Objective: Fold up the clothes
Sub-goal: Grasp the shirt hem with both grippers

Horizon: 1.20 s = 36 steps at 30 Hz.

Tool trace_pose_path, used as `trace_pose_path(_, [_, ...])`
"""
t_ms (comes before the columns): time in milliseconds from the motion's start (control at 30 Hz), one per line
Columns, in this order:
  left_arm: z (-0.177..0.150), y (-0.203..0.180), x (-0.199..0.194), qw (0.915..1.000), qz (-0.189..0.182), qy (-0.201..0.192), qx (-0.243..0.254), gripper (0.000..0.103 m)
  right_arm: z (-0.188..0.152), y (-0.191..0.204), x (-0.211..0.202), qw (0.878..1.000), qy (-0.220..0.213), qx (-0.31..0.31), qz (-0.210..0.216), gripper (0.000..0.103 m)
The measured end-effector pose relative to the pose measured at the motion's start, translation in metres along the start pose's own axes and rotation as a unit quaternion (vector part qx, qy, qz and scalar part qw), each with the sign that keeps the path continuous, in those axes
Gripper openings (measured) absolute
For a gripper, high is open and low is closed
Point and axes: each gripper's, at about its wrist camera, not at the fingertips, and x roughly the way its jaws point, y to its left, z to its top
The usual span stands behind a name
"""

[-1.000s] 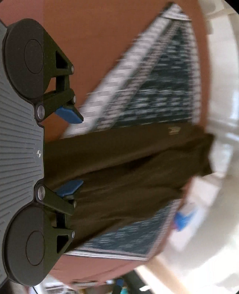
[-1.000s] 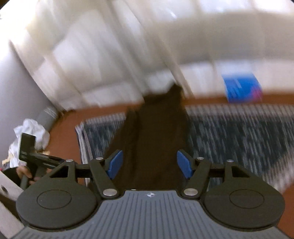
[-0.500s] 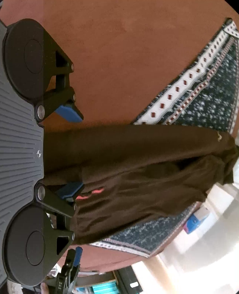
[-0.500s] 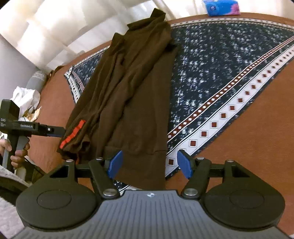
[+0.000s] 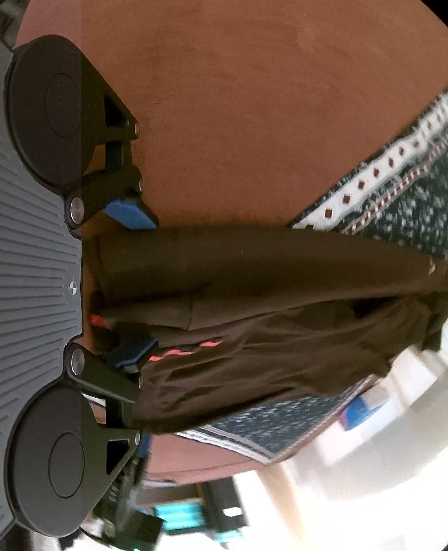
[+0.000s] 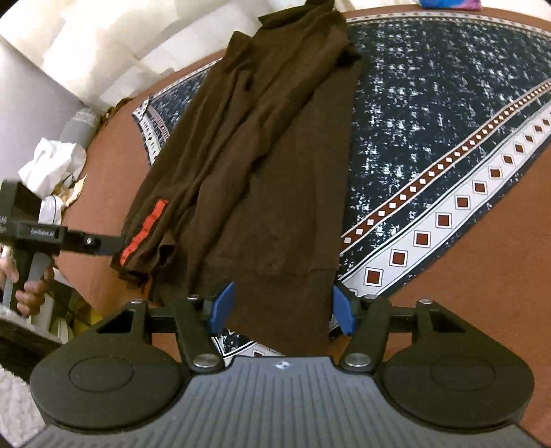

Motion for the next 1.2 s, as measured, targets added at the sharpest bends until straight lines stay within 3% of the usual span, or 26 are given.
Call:
trace_pose_path(133, [0.003, 0.002, 0.002, 0.9998, -0.014, 0.002, -0.014, 0.078, 0.002, -0.001, 0.003, 1.000, 0.001, 0.015, 0.013, 0.065])
trace_pose_path(300, [0.004, 0.002, 0.006, 0.9991, -0.024, -0.003, -0.034, 0.083, 0.000, -0.006, 0.002, 0.999, 0.016, 0.031, 0.024, 0.055])
trace_pose_path(500, [0.002, -0.009, 0.011, 0.9999, -0.009, 0.007, 0.001, 0.075, -0.004, -0.007, 0.005, 0.999, 0.033, 0.034, 0.023, 0.052])
trace_pose_path(567, [0.003, -0.006, 0.011, 0.9998, -0.014, 0.004, -0.011, 0.075, -0.002, -0.007, 0.006, 0.998, 0.032, 0.041, 0.023, 0.045])
trace_pose_path(700, [0.003, 0.000, 0.013, 0.9994, -0.024, 0.000, -0.026, 0.081, 0.000, -0.006, 0.008, 0.998, 0.034, 0.042, 0.021, 0.042])
trace_pose_path(733, [0.003, -0.001, 0.014, 0.9994, -0.023, -0.001, -0.026, 0.081, 0.000, -0.007, 0.009, 0.998, 0.036, 0.042, 0.021, 0.035])
trace_pose_path(767, [0.002, -0.004, 0.014, 0.9997, -0.018, -0.002, -0.018, 0.081, 0.001, -0.008, 0.010, 0.998, 0.040, 0.045, 0.022, 0.020])
trace_pose_path(800, [0.002, -0.007, 0.015, 0.9999, -0.012, -0.002, -0.010, 0.078, 0.001, -0.010, 0.010, 0.998, 0.043, 0.048, 0.024, 0.014])
trace_pose_path(867, [0.001, -0.012, 0.014, 0.9997, 0.019, -0.002, 0.012, 0.028, 0.002, -0.014, 0.010, 0.997, 0.049, 0.057, 0.031, 0.009])
trace_pose_path(900, [0.002, -0.011, 0.015, 0.9997, 0.021, 0.005, 0.011, 0.013, 0.003, -0.016, 0.010, 0.996, 0.052, 0.062, 0.034, 0.008])
trace_pose_path(933, [0.004, -0.009, 0.014, 0.9999, 0.014, 0.006, 0.001, 0.007, 0.004, -0.018, 0.010, 0.996, 0.055, 0.065, 0.039, 0.007])
trace_pose_path(1067, [0.010, -0.009, 0.003, 0.9999, 0.000, 0.011, -0.006, 0.005, 0.012, -0.023, -0.002, 0.992, 0.062, 0.076, 0.077, 0.005])
trace_pose_path(1200, [0.022, -0.015, -0.011, 0.9986, -0.045, 0.014, -0.022, 0.005, 0.029, -0.030, -0.019, 0.984, 0.055, 0.102, 0.134, 0.005])
